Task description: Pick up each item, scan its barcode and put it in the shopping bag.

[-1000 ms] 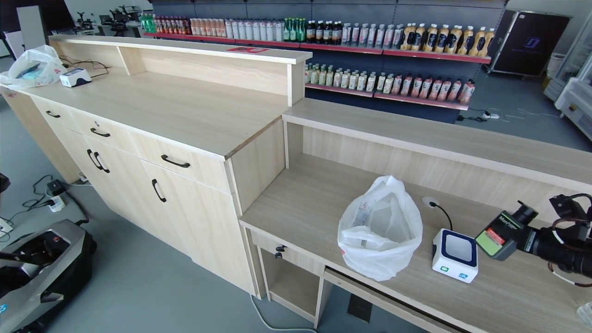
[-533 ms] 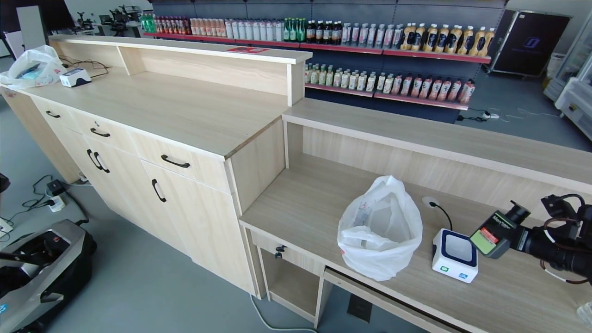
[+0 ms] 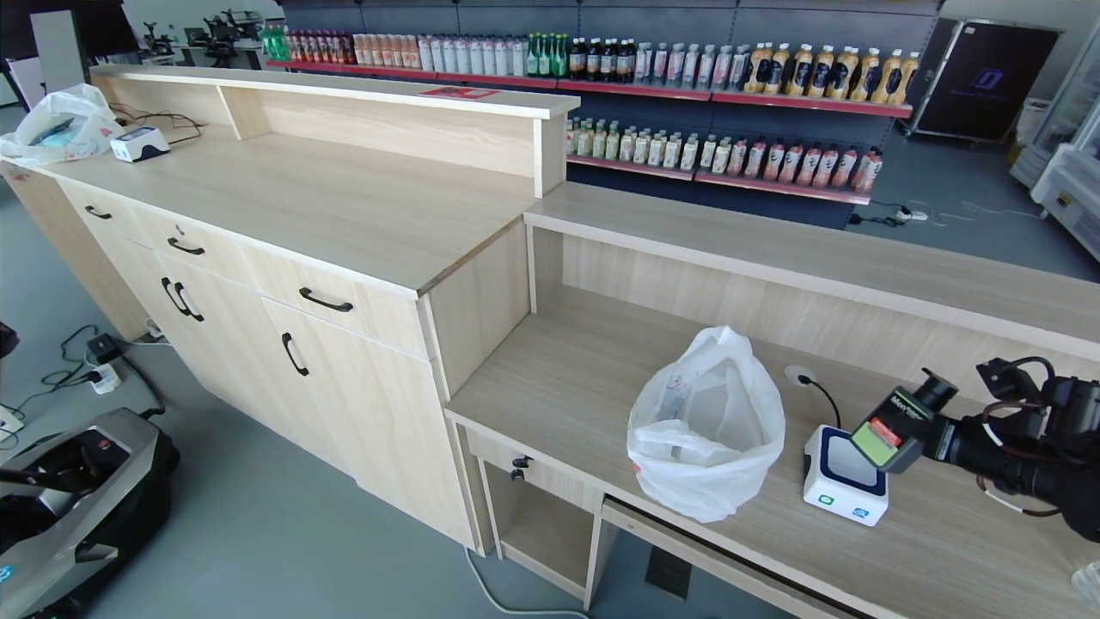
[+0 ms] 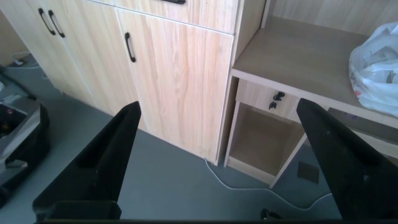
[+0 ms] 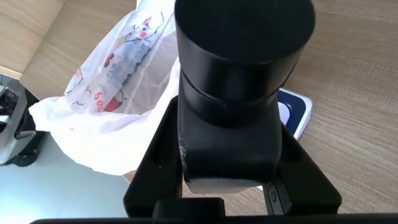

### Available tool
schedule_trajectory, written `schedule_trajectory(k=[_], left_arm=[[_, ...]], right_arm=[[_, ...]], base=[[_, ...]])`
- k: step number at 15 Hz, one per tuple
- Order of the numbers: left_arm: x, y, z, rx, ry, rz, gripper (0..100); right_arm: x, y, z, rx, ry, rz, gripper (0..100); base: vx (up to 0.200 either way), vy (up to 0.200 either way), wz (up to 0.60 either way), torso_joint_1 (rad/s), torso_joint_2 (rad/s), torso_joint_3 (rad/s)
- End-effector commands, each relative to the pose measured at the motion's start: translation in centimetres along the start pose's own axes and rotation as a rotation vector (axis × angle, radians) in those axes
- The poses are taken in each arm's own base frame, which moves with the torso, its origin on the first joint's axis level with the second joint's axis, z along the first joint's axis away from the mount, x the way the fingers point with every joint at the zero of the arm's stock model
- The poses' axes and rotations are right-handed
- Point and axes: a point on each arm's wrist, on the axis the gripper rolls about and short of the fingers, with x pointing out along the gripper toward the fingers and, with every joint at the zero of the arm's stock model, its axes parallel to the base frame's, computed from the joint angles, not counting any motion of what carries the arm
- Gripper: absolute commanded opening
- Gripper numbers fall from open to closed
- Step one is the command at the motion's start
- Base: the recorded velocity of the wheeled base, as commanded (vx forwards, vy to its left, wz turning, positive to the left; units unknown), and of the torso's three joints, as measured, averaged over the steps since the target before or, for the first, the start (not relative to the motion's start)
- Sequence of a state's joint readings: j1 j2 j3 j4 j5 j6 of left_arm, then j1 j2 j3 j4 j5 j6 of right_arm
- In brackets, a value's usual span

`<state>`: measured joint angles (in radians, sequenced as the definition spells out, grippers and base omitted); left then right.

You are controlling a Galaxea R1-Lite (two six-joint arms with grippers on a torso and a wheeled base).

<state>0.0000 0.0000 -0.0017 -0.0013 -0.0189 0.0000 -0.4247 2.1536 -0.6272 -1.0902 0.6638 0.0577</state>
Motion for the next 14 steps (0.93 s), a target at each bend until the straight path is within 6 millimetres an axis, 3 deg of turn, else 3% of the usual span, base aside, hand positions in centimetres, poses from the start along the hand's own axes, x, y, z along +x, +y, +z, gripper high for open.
schedule_trajectory(k=[1, 4, 14], left_arm=[[0.0, 0.0, 0.0, 0.0, 0.0, 0.001, 100], [0.0, 0.0, 0.0, 0.0, 0.0, 0.001, 100], [0.0, 0.0, 0.0, 0.0, 0.0, 0.001, 100]], right_arm=[[0.9, -0.1, -0.1, -0.005, 0.003, 0.011, 0], [1.8, -0.4, 0.3, -0.022, -0.008, 0.022, 0], [2.5, -0.1, -0.3, -0.017, 0.01, 0.036, 0]], base=[[0.0, 0.0, 0.0, 0.0, 0.0, 0.0], [0.0, 0.0, 0.0, 0.0, 0.0, 0.0], [0.0, 0.0, 0.0, 0.0, 0.0, 0.0]])
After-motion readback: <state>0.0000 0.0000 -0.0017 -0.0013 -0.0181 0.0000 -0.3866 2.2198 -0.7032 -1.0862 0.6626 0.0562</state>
